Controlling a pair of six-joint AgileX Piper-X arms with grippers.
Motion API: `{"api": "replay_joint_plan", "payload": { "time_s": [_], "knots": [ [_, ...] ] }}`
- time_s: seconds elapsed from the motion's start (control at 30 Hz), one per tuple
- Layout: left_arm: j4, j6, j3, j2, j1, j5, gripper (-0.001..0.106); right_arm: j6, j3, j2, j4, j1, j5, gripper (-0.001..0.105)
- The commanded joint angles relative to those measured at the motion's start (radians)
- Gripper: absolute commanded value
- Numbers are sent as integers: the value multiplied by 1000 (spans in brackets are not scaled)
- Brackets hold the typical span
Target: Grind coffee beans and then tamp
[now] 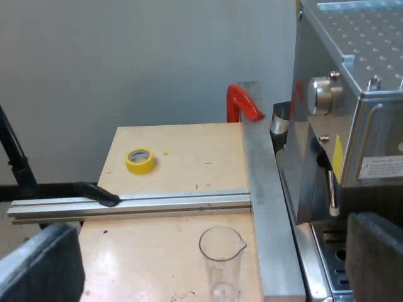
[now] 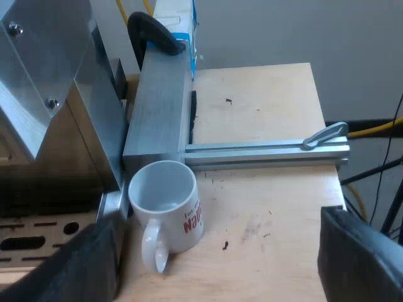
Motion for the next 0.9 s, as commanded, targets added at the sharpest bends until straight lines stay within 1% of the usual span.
{"api": "replay_joint_plan", "payload": {
  "time_s": [0.03, 0.07, 0.13, 0.17, 0.23, 0.33, 0.47, 0.57, 0.63, 0.73, 0.8, 0.9],
  "knots": [
    [3, 0, 27, -72, 1, -22, 85, -48, 50, -108, 0, -2, -2, 67],
    [3, 0, 35, -93, 1, -22, 85, -51, 63, -122, 0, -2, -2, 67],
    [14, 0, 56, -149, 1, -22, 85, -52, 109, -198, 0, -2, -2, 67],
    [16, 0, 57, -154, 1, -22, 85, -52, 116, -218, 0, -2, -2, 67],
    [41, 0, 69, -198, 1, -22, 85, -52, 159, -296, 0, -2, -2, 67],
    [116, 0, 73, -253, 1, -22, 85, -49, 200, -375, 0, -2, -2, 67],
    [189, 0, 73, -295, 1, -22, 85, -38, 210, -368, 43, -4, -1, 67],
    [236, 3, 73, -324, 1, -22, 85, -38, 234, -369, 20, -4, -6, 67],
    [284, 3, 73, -350, 1, -22, 85, -38, 241, -369, 20, -4, -4, 67],
    [323, 3, 71, -368, 1, -22, 85, -38, 251, -369, 3, -4, -4, 67],
    [328, 3, 71, -368, 1, -30, 85, -38, 255, -369, -8, -4, -4, 67],
    [287, 3, 71, -368, 1, -65, 85, -38, 267, -369, -41, -4, -4, 67]
  ]
}}
